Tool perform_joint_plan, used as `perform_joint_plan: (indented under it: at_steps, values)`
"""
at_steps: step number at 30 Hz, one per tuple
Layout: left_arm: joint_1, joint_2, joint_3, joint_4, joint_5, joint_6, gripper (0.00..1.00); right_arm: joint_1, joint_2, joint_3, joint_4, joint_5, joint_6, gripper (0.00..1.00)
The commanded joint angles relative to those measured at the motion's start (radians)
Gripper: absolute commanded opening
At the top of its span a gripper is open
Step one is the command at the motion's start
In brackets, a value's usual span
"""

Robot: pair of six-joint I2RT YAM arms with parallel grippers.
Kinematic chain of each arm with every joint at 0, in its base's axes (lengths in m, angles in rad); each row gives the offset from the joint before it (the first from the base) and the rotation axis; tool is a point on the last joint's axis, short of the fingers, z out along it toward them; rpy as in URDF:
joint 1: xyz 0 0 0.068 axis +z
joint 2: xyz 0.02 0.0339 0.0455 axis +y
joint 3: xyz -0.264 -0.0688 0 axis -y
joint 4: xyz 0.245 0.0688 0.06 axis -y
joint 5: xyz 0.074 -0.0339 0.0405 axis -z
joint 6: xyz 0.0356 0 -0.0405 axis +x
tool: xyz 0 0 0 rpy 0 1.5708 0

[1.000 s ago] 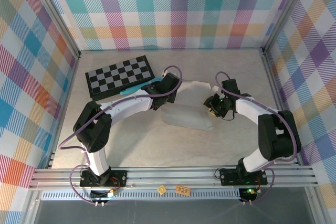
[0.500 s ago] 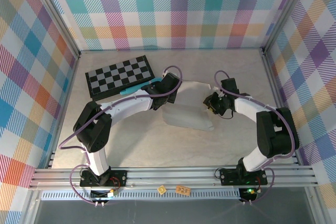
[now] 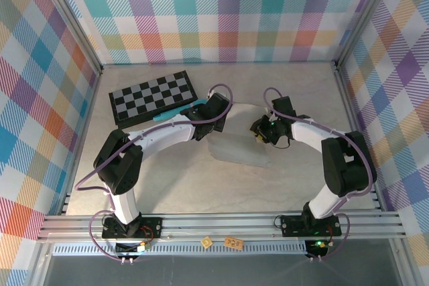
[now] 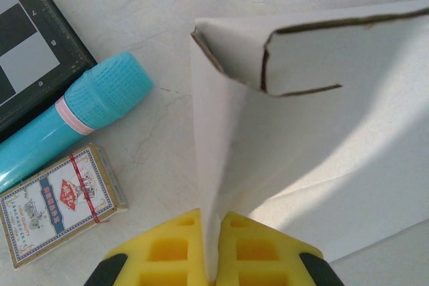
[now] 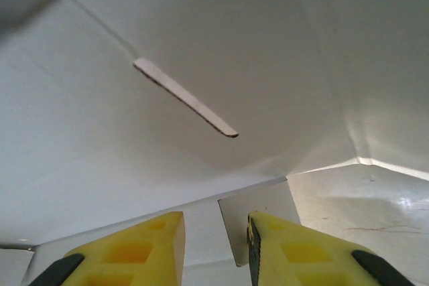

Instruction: Fold the paper box

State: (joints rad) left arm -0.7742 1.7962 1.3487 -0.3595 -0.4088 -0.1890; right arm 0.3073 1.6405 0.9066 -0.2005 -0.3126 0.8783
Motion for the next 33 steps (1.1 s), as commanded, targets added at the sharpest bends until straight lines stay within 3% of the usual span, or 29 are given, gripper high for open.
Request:
perform_joint_plan:
  at_steps: [1, 11, 17, 19, 24, 30, 33]
  values:
    - [-0.010, 0.009, 0.015, 0.023, 0.013, 0.003, 0.00, 0.025, 0.017, 0.036, 0.007, -0.015, 0.005, 0.31]
    - [-0.011, 0.009, 0.009, 0.023, 0.009, 0.004, 0.00, 0.056, 0.033, 0.050, -0.025, 0.013, -0.020, 0.30]
    - [0.029, -0.015, 0.037, 0.015, 0.052, 0.005, 0.00, 0.022, -0.068, 0.205, -0.184, 0.008, -0.160, 0.33]
    - [0.065, -0.038, 0.038, 0.033, 0.109, 0.012, 0.00, -0.021, -0.122, 0.268, -0.228, -0.019, -0.208, 0.37]
    - [0.177, -0.070, 0.059, 0.061, 0.349, 0.036, 0.00, -0.210, -0.217, 0.390, -0.218, -0.235, -0.237, 0.42]
    - [0.322, -0.048, 0.108, 0.074, 0.680, -0.016, 0.00, -0.396, -0.201, 0.385, -0.073, -0.449, -0.139, 0.34]
    - [0.385, 0.005, 0.173, 0.069, 0.869, -0.056, 0.00, -0.420, -0.150, 0.351, 0.025, -0.567, -0.125, 0.32]
